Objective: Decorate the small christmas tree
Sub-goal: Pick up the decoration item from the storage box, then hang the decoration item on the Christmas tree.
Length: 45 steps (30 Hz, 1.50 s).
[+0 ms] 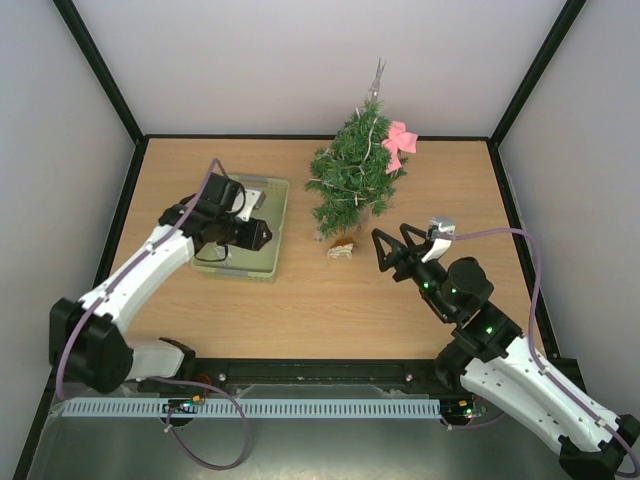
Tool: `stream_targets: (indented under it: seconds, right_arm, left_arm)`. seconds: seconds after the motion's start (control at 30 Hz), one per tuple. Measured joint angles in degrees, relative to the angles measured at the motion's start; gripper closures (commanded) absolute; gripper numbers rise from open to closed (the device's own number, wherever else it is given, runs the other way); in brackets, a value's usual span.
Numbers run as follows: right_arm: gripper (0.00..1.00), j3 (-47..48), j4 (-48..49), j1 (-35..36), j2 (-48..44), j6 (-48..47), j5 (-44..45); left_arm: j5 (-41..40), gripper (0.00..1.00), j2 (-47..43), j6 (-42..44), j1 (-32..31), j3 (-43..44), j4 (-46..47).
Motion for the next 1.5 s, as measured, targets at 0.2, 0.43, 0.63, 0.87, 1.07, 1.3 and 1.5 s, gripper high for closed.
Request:
stream_targets:
  seconds: [0.2, 0.43, 0.63, 0.87, 1.07, 1.3, 1.5]
  right_arm:
    - [0.59, 1.7, 2.2, 0.0, 2.7, 0.3, -9.5]
    - [0.77, 4.1, 8.5, 0.0, 10.5, 3.5, -16.3]
    - [0.77, 12.0, 11.5, 0.0, 22.3, 8.6, -22.1]
    - [0.74, 17.7, 14.9, 0.0, 31.3, 14.8, -26.6]
    - [0.74, 20.5, 17.3, 0.0, 35.8, 17.6, -29.6]
    - [0.66, 20.7, 17.7, 0.0, 37.3, 18.7, -29.7]
    - [0.79, 20.7, 17.7, 0.0, 37.9, 18.9, -29.6]
  left_arm:
    - [7.1, 0.61, -9.0, 0.7, 0.0, 0.7, 4.7]
    - [17.3, 0.62, -12.6, -0.2, -0.1, 0.7, 10.4]
    - [23.9, 0.62, -15.4, -1.4, -0.2, 0.0, 14.4]
    - [28.8, 0.62, -18.4, -2.4, -0.4, -1.9, 18.1]
    - [30.3, 0.62, -18.4, -2.6, -0.8, -2.6, 18.8]
    - [31.2, 0.63, -18.4, -3.2, -1.2, -3.1, 20.4]
    - [31.6, 0.63, -18.4, -3.7, -1.9, -3.6, 20.8]
